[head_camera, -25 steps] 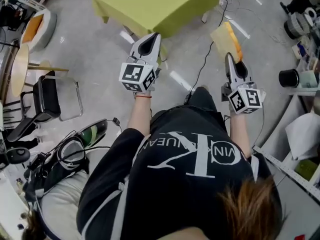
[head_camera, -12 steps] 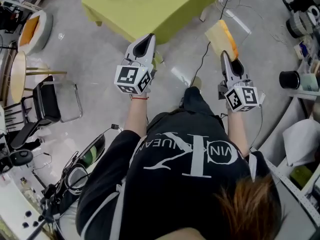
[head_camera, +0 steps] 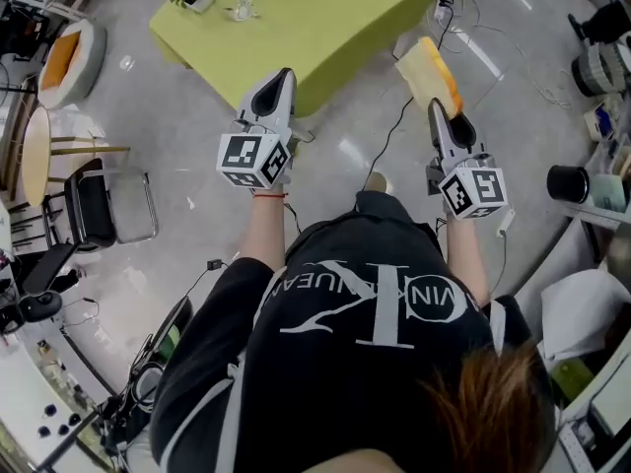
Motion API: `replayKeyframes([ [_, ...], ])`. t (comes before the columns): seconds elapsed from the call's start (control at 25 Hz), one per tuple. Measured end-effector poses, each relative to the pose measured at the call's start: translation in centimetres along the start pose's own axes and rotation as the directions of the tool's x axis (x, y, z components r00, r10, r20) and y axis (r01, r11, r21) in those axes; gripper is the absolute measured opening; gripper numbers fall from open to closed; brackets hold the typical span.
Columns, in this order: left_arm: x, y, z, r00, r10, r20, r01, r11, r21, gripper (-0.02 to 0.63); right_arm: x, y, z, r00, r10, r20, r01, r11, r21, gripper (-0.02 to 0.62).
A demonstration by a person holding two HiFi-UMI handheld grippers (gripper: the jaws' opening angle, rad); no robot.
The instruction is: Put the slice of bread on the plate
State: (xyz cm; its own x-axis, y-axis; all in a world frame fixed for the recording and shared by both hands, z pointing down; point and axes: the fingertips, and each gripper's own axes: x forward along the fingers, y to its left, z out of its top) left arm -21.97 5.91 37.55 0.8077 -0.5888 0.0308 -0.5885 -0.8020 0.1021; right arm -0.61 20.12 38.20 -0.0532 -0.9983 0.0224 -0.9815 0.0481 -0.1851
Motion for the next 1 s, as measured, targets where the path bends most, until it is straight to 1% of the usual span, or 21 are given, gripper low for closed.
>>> replayKeyframes([
  [0.2,4.6,-1.2,0.2,1.000,0.011,0.020,-0.011,1.000,0.011,0.011,1.7,-4.0,0.6,1.000,0.028,0.003,-0.028,1.000,0.002,0.091],
  [0.32,7.0,-2.1,0.5,0.999,0.012,0.036,-0.013,1.000,0.019,0.011,2.5,-5.5,0.9,0.998,0.056,0.004,-0.056,0.998,0.002,0.091],
  [0.44,8.9,-3.1,0.6,0.999,-0.002,0.032,0.001,1.000,0.025,0.011,3.1,-6.5,1.4,0.997,0.075,0.008,-0.075,0.997,-0.003,0.091],
  [0.6,10.9,-3.6,0.8,1.000,-0.026,0.018,0.025,0.999,0.038,0.011,3.6,-8.0,1.5,0.998,0.065,0.017,-0.065,0.998,0.013,0.092],
  [0.72,12.1,-3.4,0.5,1.000,-0.027,0.009,0.027,0.999,0.032,0.011,4.0,-8.8,1.3,0.998,0.053,0.023,-0.054,0.998,0.033,0.091],
  [0.92,14.2,-3.1,-0.9,0.999,-0.032,-0.016,0.032,0.999,0.017,0.011,5.2,-10.3,0.2,0.998,0.056,-0.005,-0.056,0.997,0.049,0.091],
  [1.0,15.3,-2.7,-1.0,0.999,-0.033,-0.015,0.033,0.999,0.013,0.011,6.2,-11.0,0.1,0.998,0.057,-0.014,-0.056,0.997,0.048,0.091],
])
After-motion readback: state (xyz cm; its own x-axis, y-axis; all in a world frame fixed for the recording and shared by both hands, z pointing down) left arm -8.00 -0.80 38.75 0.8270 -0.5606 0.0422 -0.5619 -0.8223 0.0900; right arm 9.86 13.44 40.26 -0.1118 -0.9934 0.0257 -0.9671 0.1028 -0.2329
